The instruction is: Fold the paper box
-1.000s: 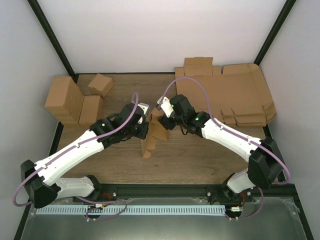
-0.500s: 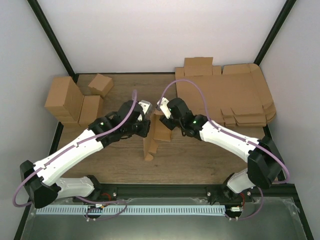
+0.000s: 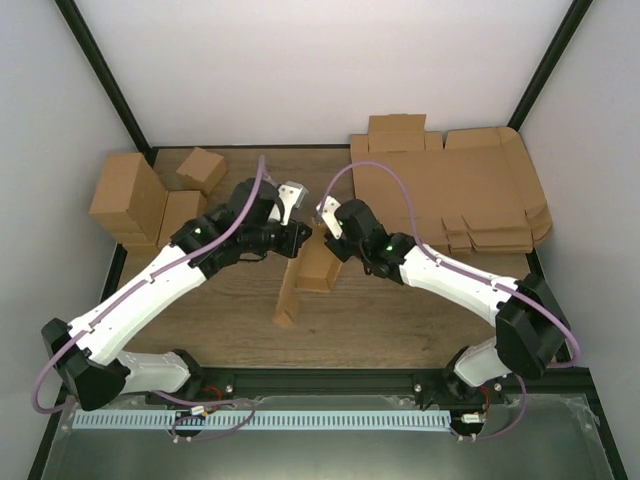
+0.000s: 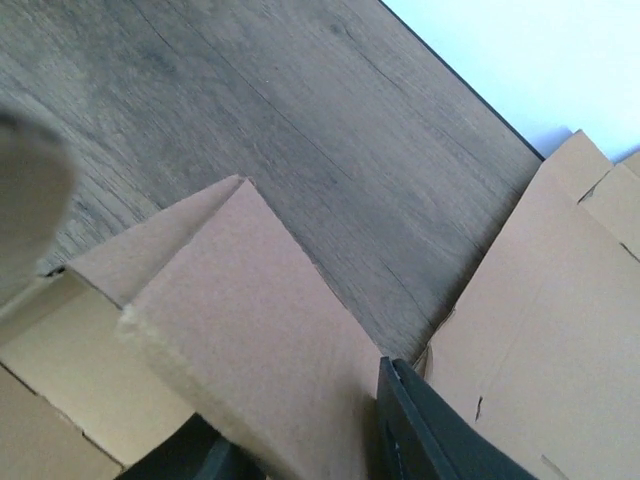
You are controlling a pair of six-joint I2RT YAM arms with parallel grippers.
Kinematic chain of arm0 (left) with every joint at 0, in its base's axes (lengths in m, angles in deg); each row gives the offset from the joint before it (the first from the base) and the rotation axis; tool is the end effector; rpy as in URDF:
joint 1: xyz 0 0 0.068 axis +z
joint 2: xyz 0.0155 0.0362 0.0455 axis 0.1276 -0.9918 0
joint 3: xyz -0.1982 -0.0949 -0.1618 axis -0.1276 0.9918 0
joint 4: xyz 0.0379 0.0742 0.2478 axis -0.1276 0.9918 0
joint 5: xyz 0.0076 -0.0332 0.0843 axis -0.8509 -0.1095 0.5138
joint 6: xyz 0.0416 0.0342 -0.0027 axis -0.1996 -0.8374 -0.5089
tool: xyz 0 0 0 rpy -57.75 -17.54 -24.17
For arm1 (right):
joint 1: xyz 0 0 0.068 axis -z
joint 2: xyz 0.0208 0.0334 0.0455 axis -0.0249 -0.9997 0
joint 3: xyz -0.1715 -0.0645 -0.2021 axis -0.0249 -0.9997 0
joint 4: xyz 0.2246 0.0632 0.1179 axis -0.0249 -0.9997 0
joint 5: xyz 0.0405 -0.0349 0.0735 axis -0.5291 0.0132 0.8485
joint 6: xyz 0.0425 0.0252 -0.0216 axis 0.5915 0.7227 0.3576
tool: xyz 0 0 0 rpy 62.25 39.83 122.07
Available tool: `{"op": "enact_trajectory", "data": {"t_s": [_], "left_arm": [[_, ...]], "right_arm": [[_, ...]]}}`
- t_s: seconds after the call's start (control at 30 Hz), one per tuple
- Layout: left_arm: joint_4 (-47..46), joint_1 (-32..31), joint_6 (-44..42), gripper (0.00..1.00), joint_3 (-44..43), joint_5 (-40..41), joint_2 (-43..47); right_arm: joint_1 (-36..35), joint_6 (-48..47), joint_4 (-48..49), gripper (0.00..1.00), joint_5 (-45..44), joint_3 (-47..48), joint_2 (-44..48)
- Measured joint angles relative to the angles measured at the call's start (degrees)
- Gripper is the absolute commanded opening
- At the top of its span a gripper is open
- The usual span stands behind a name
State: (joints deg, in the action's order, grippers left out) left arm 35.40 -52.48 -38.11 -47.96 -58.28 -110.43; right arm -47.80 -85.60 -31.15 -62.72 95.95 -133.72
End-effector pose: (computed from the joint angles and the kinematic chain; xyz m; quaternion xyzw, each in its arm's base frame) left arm 0.1869 -0.1921 0.3697 0.2207 0.8738 -0.2604 0.3464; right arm 0.2319 0.2298 0.2674 -0.3963 0.7956 0.0086 0.4581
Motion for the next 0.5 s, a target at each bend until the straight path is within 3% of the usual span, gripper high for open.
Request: {"op": "enact_trajectory", "data": {"t_s": [0.1, 0.17, 0.23, 0.33, 0.5], "left_arm": [[0.0, 2.9, 0.5, 0.10, -0.2, -4.3, -0.3], [-0.1, 4.7, 0.7, 0.32, -0.4, -6.5, -0.3], [-0.8, 6.3, 1.4, 0.62, -1.0, -8.4, -0.3], [-1.8, 7.7, 1.6, 0.88, -2.6, -10.8, -0.3], [-0.6, 8.4, 1.8, 0.97, -7.8, -13.1, 0.8]], "right_arm": [[0.1, 0.9, 0.1, 0.22, 0.0, -0.6, 0.4], [0.1, 1.9, 0.1, 0.20, 0.5, -1.0, 0.6], [0.1, 2.6, -0.3, 0.19, 1.5, -1.4, 0.8], [-0.1, 5.1, -1.0, 0.18, 3.1, -2.0, 0.9], [-0.1, 11.1, -2.9, 0.18, 6.2, -2.0, 1.0]]}}
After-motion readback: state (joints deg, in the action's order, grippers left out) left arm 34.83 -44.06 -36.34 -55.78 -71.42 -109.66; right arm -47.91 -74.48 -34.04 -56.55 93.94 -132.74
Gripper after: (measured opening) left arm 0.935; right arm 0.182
